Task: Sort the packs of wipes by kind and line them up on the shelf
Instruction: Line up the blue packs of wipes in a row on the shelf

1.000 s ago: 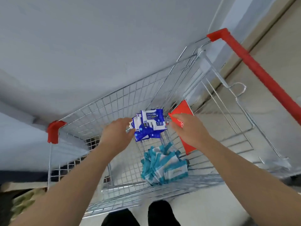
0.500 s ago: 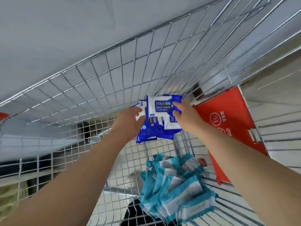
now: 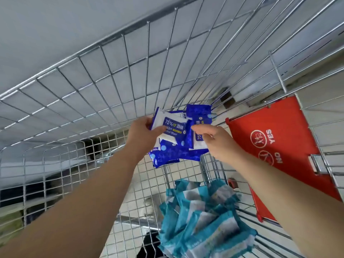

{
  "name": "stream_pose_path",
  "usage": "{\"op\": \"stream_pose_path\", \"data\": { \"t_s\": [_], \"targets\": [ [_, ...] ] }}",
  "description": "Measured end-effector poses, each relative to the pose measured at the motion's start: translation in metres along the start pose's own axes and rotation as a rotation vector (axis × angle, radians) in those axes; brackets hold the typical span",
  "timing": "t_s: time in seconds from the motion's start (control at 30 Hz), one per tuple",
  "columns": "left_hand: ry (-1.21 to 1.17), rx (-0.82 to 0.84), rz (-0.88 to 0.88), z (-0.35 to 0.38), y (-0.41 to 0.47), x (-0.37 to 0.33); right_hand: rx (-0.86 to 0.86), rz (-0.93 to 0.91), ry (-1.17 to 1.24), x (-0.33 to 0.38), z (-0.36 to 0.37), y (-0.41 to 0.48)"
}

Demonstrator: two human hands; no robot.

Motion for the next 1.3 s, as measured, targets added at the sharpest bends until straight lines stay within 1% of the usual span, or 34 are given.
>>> {"op": "stream_pose_path", "data": {
  "t_s": [0.07, 0.1, 0.17, 0.23, 0.3, 0.4, 0.5, 0.57, 0.63, 0.73, 0.87, 0.9, 1.03, 1.17, 1.23, 1.3],
  "targets": [
    [-0.052, 0.000, 0.011, -0.009, -0.004, 0.001, -0.103, 0.058, 0.017, -0.009, -0.014, 0.001],
    [-0.082, 0.001, 0.012, -0.012, -0.006, 0.003, -0.121, 0.073, 0.019, -0.012, -0.016, 0.001],
    [-0.112, 0.005, 0.004, -0.015, -0.011, 0.008, -0.086, 0.091, 0.012, -0.018, -0.008, 0.003],
    [-0.061, 0.000, 0.004, -0.011, -0.013, 0.011, -0.045, 0.149, 0.049, -0.024, 0.001, 0.004],
    [0.018, -0.014, 0.024, -0.002, -0.014, 0.007, -0.050, 0.169, 0.096, -0.021, 0.001, 0.004],
    [0.117, -0.030, 0.043, 0.012, -0.011, 0.000, -0.041, 0.142, 0.150, -0.017, 0.000, 0.002],
    [0.143, -0.020, 0.023, 0.012, -0.006, 0.001, -0.081, 0.204, 0.140, -0.024, -0.006, -0.003],
    [0.116, 0.011, 0.002, 0.007, -0.005, 0.005, -0.086, 0.175, 0.152, -0.019, -0.005, -0.004],
    [0.081, 0.013, -0.012, -0.003, -0.005, 0.009, -0.111, 0.153, 0.127, -0.013, -0.003, -0.005],
    [0.095, -0.002, 0.011, -0.021, -0.007, 0.014, -0.151, 0.191, 0.027, -0.012, 0.002, -0.002],
    [0.030, 0.048, -0.065, -0.034, -0.011, 0.034, -0.231, 0.110, -0.156, -0.006, 0.006, 0.012],
    [0.009, 0.055, -0.087, -0.035, -0.011, 0.039, -0.239, 0.100, -0.168, -0.007, 0.007, 0.015],
    [-0.055, 0.081, -0.159, -0.031, -0.012, 0.050, -0.200, 0.129, -0.028, -0.011, 0.014, 0.018],
    [-0.057, 0.092, -0.153, -0.033, -0.009, 0.051, -0.287, 0.107, -0.008, -0.011, 0.011, 0.011],
    [-0.033, 0.084, -0.142, -0.037, -0.007, 0.054, -0.335, 0.135, 0.067, -0.013, 0.010, 0.006],
    [-0.020, 0.063, -0.132, -0.041, -0.005, 0.055, -0.334, 0.196, 0.144, -0.016, 0.013, 0.002]
  ]
}}
Point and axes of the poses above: each hand's wrist, its own y-axis towards the middle knuckle, its own z-axis out of the palm, x = y × z, the point moved 9 cm from there along y, towards the middle knuckle, and after that the axes turned 13 degrees about -x, right-handed, at the moved point
